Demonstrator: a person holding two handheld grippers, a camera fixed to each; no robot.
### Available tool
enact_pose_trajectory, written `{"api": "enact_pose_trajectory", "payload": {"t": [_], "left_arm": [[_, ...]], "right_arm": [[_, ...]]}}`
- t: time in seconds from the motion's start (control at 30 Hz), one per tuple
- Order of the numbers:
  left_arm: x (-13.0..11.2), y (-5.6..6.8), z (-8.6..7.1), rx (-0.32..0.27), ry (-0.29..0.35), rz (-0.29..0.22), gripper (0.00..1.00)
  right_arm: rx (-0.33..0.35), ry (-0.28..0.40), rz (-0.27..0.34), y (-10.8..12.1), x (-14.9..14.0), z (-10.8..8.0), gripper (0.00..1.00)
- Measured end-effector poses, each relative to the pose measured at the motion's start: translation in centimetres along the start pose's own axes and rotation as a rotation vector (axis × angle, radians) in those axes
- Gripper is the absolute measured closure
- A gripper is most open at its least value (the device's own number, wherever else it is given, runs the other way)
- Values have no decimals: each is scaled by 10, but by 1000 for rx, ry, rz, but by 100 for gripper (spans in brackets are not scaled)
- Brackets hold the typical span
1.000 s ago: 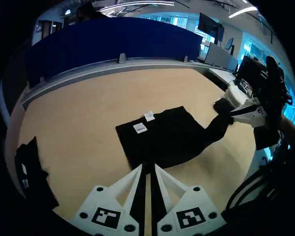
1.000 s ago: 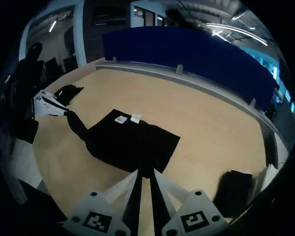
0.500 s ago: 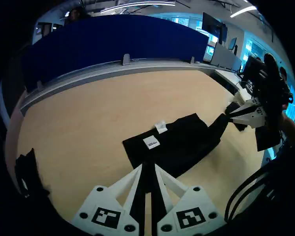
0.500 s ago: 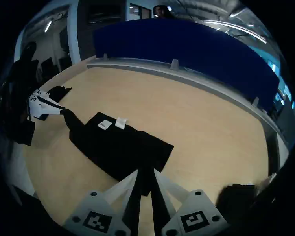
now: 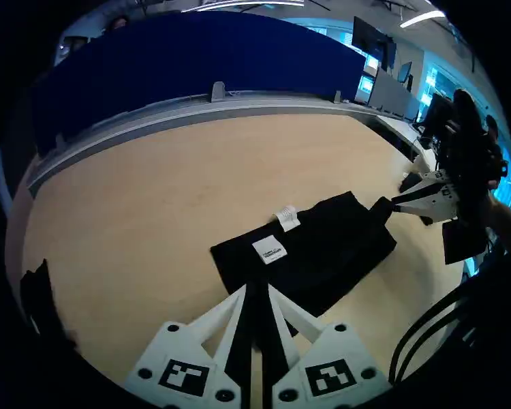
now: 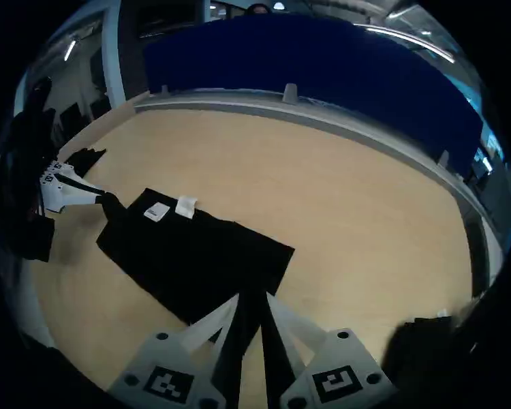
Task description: Fold towel
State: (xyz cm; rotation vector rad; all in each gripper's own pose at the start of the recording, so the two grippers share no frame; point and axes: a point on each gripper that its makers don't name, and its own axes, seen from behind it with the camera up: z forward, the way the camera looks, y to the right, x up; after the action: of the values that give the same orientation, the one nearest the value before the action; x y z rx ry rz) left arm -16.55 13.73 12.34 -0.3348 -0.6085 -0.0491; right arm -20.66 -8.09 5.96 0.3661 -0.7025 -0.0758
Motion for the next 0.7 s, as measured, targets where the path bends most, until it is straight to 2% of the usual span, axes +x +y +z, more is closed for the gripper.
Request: {"api": "enact_pose_trajectory", "payload": {"t": [0.2,0.33,0.53,0.6,0.7], "left_arm": [[1,-11,19,23,-6,20,93],[3,-16,26,37,-8,24,91],[7,-24,28,60,-1,19,74],[8,-26,28,68,0,15,60],[7,-30,26,80,-5,12,40]], "right_arm": [[-21,8,20,6,1,17,81],[-32,15,30,8,3,23,68],[-64,19,19,15,6,27,49],[-72,20,15,18,6,26,41],[-84,27,17,22,9,25,35]]}}
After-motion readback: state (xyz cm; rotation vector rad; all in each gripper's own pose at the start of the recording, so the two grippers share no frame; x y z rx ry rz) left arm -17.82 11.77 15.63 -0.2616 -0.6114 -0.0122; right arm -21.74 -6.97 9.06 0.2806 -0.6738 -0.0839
